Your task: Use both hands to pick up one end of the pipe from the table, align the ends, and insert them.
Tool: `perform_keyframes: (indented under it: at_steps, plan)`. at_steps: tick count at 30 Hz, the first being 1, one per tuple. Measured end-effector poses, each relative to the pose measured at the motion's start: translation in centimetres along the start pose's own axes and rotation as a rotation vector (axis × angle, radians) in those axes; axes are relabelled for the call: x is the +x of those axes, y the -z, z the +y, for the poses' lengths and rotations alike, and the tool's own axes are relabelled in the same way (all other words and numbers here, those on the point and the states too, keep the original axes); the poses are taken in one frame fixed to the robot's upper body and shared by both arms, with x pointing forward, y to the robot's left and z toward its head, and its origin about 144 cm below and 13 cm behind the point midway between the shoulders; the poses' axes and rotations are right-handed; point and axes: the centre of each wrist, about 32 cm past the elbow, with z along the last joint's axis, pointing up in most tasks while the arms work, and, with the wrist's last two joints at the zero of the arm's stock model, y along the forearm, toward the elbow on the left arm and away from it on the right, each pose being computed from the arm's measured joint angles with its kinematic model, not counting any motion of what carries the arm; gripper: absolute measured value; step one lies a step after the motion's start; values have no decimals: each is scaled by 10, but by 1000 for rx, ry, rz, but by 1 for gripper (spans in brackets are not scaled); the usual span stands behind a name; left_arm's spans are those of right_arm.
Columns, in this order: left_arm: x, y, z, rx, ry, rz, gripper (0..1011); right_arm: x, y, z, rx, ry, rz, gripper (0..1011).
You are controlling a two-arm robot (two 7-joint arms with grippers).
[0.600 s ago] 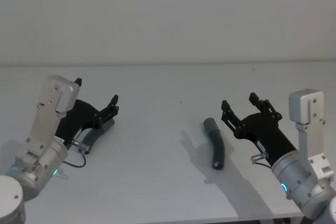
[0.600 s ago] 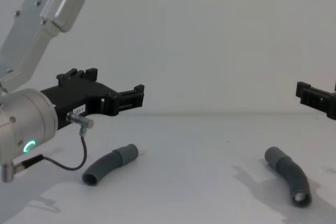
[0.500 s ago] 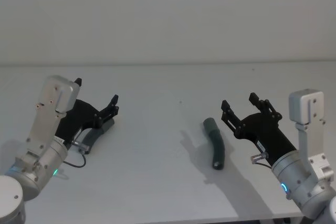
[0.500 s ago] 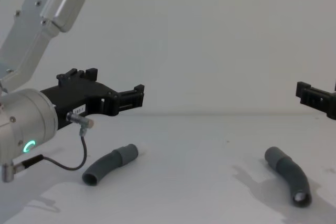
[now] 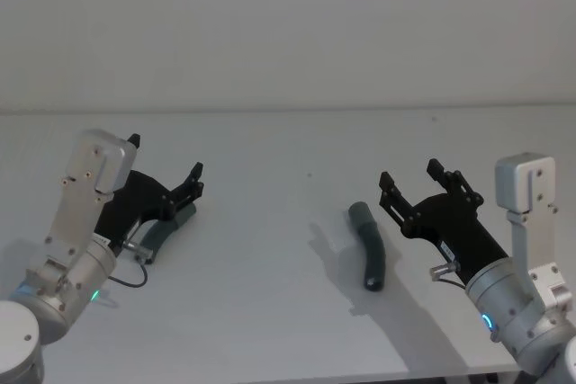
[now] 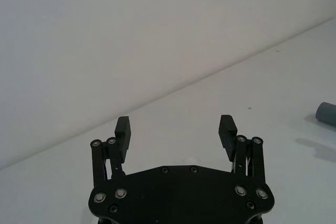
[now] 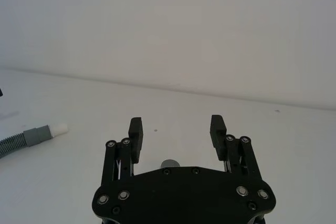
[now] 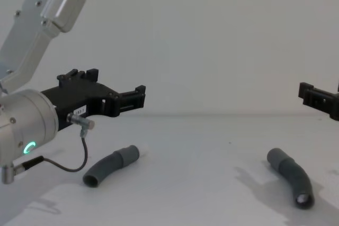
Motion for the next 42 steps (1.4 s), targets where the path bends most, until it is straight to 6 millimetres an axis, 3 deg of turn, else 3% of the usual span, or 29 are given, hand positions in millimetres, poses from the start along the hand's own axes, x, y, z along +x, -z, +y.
perform_keyframes:
  at_steps: [42]
  plan:
    - [0,0,0,0,0,0,1002,3,-2,3,-63,-8,14,774]
